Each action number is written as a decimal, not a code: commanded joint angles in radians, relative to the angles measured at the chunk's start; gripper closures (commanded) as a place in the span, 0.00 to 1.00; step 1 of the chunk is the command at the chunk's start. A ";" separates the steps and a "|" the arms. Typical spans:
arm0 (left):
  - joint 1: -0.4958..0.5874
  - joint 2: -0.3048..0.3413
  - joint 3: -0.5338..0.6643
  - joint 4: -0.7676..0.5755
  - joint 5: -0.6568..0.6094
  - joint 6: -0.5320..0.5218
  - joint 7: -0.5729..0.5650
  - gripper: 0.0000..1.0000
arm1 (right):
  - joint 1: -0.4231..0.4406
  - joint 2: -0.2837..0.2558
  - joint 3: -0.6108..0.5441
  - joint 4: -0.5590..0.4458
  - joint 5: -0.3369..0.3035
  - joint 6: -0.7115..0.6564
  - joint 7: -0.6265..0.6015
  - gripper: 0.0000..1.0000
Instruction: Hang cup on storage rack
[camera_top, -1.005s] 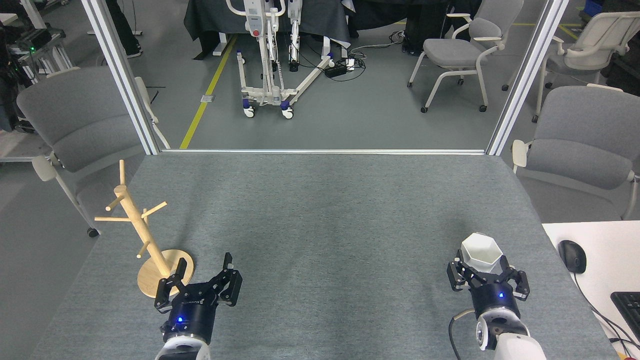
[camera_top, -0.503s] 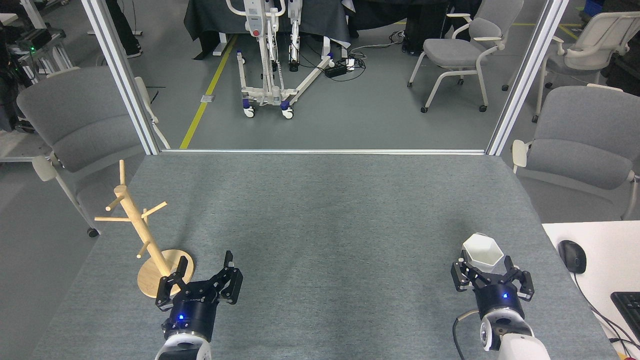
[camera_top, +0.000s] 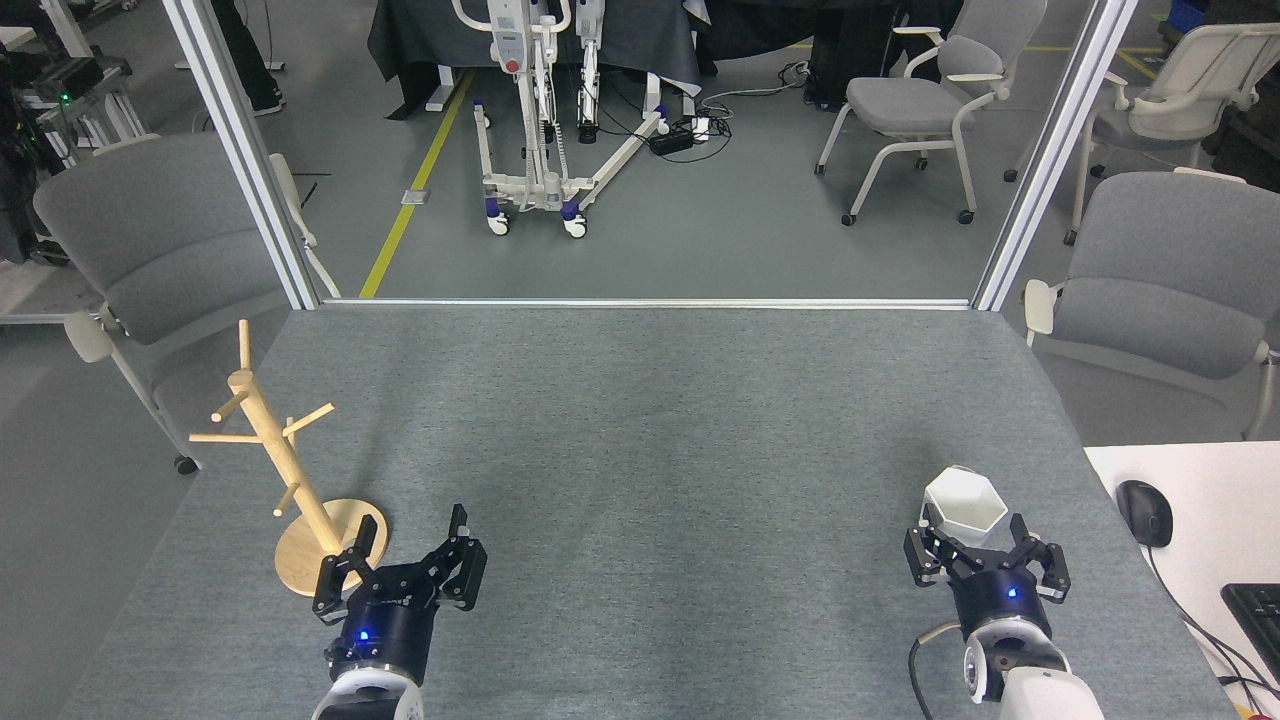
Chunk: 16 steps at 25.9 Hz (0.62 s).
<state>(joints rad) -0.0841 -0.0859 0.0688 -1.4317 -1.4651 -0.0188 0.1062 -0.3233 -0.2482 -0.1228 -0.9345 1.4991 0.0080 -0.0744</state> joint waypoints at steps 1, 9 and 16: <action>-0.002 -0.002 -0.001 0.002 0.000 0.000 0.000 0.01 | -0.005 -0.011 0.028 0.011 -0.002 0.001 -0.001 0.01; -0.006 -0.003 0.000 0.005 0.000 0.000 0.000 0.01 | -0.017 -0.023 0.043 0.025 -0.003 0.001 -0.001 0.01; -0.026 -0.002 0.000 0.033 0.000 0.000 0.000 0.01 | -0.023 -0.031 0.045 0.036 -0.003 0.000 -0.001 0.01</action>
<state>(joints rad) -0.1030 -0.0885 0.0688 -1.4081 -1.4649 -0.0181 0.1052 -0.3453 -0.2774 -0.0788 -0.9010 1.4956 0.0090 -0.0754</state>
